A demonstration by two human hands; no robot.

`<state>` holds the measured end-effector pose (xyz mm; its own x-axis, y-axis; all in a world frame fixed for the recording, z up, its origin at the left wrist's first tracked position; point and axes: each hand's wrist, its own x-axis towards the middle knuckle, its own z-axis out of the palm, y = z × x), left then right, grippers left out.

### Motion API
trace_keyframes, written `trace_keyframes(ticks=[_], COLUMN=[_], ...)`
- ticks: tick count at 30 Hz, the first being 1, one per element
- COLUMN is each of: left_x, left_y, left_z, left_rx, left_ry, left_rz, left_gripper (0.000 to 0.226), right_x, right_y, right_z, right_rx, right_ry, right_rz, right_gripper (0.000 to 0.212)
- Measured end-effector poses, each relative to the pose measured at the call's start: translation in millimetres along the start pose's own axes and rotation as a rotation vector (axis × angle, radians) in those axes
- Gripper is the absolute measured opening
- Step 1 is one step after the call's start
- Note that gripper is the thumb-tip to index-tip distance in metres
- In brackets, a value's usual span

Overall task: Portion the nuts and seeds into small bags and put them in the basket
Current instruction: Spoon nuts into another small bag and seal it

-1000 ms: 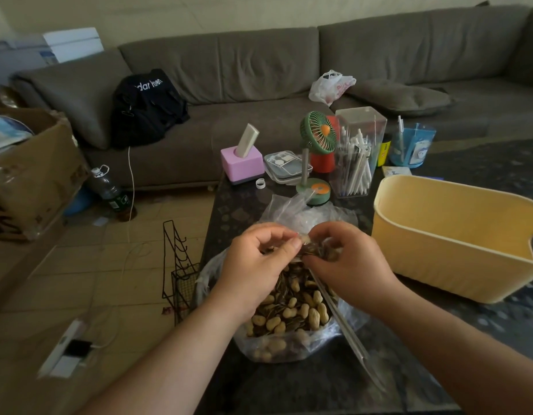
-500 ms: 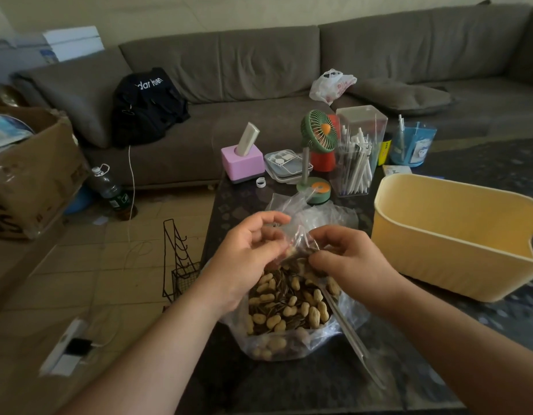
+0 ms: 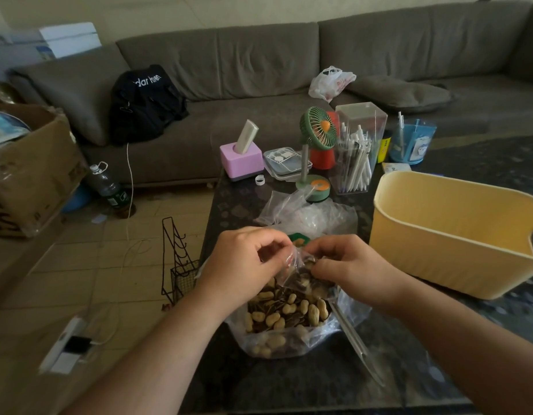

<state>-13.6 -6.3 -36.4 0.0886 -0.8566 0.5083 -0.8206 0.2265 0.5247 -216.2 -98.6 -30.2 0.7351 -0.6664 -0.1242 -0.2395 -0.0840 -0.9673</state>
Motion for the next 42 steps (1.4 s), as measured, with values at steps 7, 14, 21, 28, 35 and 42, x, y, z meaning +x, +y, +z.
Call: trace_keyframes(ticks=[7, 14, 21, 28, 35, 42], left_x=[2, -1, 3, 4, 5, 4], left_y=[0, 1, 4, 13, 14, 9], left_z=[-4, 1, -3, -9, -13, -13], left_rx=[0.010, -0.077, -0.008, -0.047, -0.011, -0.148], left_ry=[0.011, -0.021, 0.012, 0.059, -0.060, -0.139], left_rz=[0.013, 0.028, 0.196, 0.182, 0.186, 0.031], left_gripper=[0.017, 0.027, 0.017, 0.016, 0.015, 0.021], right_x=[2, 1, 0, 2, 1, 1], right_y=[-2, -5, -7, -8, -8, -8], right_z=[-2, 0, -2, -4, -2, -1], right_rx=[-0.006, 0.064, -0.028, 0.025, -0.027, -0.026], right_ry=[0.023, 0.016, -0.008, -0.006, -0.033, -0.094], right_rz=[0.046, 0.051, 0.058, 0.100, 0.111, 0.127], right_gripper=[0.024, 0.026, 0.019, 0.026, 0.022, 0.019])
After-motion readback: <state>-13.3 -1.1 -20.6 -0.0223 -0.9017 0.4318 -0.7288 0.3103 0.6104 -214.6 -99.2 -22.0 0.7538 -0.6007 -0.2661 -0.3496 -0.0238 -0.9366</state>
